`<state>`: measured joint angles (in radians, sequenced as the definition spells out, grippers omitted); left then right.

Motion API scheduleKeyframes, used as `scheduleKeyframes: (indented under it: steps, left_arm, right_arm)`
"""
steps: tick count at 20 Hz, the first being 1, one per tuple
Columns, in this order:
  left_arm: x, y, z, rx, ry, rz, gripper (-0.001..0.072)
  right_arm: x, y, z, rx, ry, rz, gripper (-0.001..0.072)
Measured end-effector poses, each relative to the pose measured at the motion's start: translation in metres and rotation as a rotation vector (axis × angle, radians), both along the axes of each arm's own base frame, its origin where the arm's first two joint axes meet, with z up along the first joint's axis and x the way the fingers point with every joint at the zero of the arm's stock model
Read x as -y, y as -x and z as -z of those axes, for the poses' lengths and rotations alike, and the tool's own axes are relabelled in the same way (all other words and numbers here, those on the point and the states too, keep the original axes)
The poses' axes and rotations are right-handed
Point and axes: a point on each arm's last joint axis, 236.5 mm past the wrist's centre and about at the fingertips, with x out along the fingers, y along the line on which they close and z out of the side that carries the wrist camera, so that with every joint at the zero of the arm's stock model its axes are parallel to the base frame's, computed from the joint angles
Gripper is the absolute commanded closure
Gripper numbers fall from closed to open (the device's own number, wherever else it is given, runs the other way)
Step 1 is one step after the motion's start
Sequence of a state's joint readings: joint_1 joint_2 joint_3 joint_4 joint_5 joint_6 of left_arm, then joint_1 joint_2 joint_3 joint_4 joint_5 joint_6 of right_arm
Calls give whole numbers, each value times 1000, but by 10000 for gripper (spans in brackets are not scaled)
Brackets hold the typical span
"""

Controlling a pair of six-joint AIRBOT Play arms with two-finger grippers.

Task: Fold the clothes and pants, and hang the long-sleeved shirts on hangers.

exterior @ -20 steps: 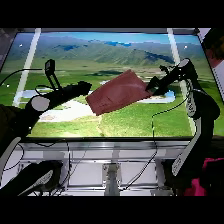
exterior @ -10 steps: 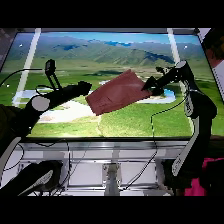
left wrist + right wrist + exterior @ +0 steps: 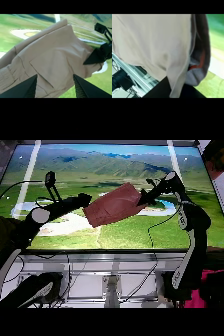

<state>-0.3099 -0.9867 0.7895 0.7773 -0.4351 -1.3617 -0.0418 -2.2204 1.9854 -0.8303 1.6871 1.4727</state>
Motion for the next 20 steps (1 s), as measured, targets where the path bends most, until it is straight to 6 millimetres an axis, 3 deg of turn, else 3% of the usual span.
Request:
scheduleKeyframes:
  steps: [3,5,7,11,14,16,20]
  left_arm:
    - [0,0,0,0,0,0,203]
    - [0,0,0,0,0,0,203]
    - [0,0,0,-1,1,0,203]
    - [0,0,0,0,0,0,203]
    - [0,0,0,0,0,0,204]
    - [0,0,0,0,1,0,203]
    - [0,0,0,0,1,0,204]
  right_arm:
    - [14,-6,-14,24,4,17,702]
    - [45,-13,-21,40,47,67,703]
    - [90,-17,-27,44,96,143,703]
    - [205,-12,-46,61,173,366,703]
    - [298,14,-61,60,216,555,703]
    - [355,43,-67,49,249,669,703]
    - [444,113,-72,5,324,861,704]
